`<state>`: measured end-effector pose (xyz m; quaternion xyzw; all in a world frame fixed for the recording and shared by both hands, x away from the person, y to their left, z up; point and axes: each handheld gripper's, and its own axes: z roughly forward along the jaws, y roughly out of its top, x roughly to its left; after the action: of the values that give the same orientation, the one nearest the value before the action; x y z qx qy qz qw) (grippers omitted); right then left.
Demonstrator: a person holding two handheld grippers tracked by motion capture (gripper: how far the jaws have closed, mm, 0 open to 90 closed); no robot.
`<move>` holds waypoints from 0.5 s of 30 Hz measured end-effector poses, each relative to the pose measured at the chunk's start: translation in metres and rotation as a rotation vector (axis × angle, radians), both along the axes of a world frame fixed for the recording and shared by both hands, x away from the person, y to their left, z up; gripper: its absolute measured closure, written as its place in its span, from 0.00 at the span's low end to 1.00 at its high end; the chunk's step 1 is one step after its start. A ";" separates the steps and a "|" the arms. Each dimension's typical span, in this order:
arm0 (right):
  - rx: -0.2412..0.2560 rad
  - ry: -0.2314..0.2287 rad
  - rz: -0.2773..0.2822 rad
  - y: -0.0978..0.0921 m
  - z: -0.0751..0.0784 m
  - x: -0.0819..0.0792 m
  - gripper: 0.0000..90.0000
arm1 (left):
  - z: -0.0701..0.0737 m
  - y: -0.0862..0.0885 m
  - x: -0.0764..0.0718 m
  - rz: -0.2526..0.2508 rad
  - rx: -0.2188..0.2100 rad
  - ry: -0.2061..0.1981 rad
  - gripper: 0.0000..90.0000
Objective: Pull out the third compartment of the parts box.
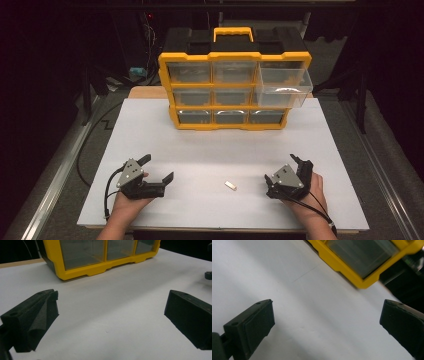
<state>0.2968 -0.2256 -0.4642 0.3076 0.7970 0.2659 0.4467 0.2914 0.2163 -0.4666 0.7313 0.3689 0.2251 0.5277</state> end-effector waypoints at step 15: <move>0.527 0.137 0.020 -0.025 0.000 -0.003 0.00 | 0.001 -0.003 0.002 -0.013 0.020 0.024 0.00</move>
<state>0.2942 -0.2503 -0.4638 0.4227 0.7316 0.4472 0.2936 0.2937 0.2129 -0.4661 0.7416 0.3681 0.2164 0.5175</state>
